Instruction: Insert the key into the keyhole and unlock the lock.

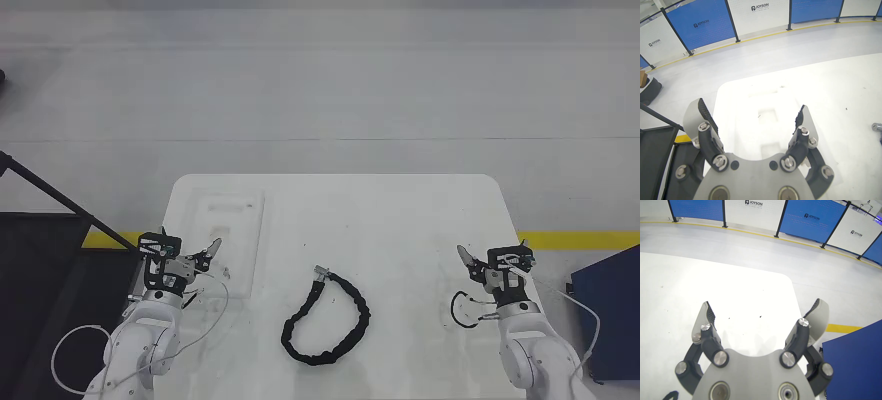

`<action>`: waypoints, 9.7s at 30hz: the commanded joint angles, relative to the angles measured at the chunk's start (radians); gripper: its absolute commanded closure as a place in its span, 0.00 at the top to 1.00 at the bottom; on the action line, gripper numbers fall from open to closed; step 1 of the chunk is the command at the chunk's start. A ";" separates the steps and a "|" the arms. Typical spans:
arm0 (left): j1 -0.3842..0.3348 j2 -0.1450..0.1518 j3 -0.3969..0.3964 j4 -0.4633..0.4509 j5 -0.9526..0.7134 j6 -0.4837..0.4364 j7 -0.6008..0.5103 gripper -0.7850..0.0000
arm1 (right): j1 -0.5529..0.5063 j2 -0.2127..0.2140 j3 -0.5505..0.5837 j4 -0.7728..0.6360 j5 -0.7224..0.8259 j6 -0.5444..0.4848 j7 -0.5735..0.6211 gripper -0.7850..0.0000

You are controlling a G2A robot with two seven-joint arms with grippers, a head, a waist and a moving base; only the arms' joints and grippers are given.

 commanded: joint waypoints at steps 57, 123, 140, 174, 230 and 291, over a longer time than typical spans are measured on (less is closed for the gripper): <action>0.084 0.029 -0.232 -0.437 -0.480 -0.330 -0.757 1.00 | 0.000 0.000 0.000 0.000 0.000 0.000 0.000 1.00; -0.426 0.095 0.113 0.000 -0.568 0.124 -1.464 0.44 | 0.000 0.000 0.000 0.000 0.000 0.000 0.000 1.00; -0.456 0.104 0.142 0.044 -0.574 0.146 -1.449 0.29 | 0.000 0.000 0.000 0.000 0.000 0.000 0.000 1.00; -0.262 0.132 -0.198 -0.153 -1.124 -0.137 -1.210 0.00 | 0.000 0.000 0.000 0.000 0.000 0.000 0.000 1.00; -0.136 0.141 -0.101 0.069 -1.865 -0.586 -1.234 0.00 | 0.285 -0.005 -0.399 -0.055 -0.790 -0.282 0.198 1.00; -0.136 0.141 -0.101 0.069 -1.865 -0.586 -1.234 0.00 | 0.654 -0.094 -0.776 0.186 -0.117 -0.580 0.761 0.42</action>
